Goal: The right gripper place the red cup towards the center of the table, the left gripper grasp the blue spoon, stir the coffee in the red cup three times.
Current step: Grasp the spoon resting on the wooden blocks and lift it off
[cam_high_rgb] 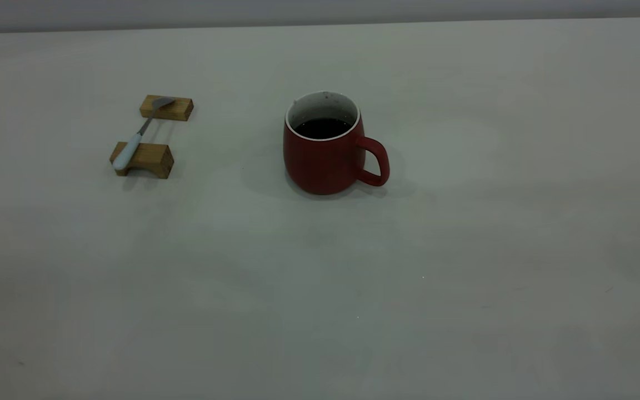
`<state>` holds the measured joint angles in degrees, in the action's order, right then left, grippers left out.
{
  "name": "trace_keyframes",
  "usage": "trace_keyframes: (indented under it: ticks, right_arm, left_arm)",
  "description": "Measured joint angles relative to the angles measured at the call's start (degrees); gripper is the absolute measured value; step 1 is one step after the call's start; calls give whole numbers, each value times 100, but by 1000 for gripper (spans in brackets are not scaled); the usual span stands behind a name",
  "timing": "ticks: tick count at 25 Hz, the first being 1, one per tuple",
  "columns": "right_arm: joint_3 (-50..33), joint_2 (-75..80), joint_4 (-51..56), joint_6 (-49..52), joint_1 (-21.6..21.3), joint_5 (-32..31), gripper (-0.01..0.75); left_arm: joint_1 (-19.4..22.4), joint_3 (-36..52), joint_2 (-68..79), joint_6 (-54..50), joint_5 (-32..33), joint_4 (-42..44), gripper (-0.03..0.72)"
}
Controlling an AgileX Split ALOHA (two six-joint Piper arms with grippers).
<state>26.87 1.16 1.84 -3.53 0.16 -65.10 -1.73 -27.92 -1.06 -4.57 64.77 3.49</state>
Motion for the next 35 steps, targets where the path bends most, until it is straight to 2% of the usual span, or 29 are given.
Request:
trace_keyframes:
  ticks: [4, 8, 11, 14, 20, 27, 30, 35]
  right_arm:
    - [0, 0, 0, 0, 0, 0, 220]
    - [0, 0, 0, 0, 0, 0, 214]
    - [0, 0, 0, 0, 0, 0, 214]
    - [0, 0, 0, 0, 0, 0, 215]
    - [0, 0, 0, 0, 0, 0, 225]
    - [0, 0, 0, 0, 0, 0, 233]
    - [0, 0, 0, 0, 0, 0, 235]
    - [0, 0, 0, 0, 0, 0, 238]
  left_arm:
    - [0, -13, 31, -220, 0, 98, 442]
    - [0, -241, 934, -672, -235, 408, 531]
    - [0, -398, 2151, -777, -907, 558, 615]
    - [0, -565, 3475, -794, -1924, 557, 660]
    - [0, -1045, 6094, -795, -3325, 542, 668]
    - [-6, -1224, 8379, -785, -4965, 302, 666]
    - [-97, -1497, 9225, -784, -5240, 282, 663]
    - [-299, -2356, 10525, -779, -5273, 282, 660]
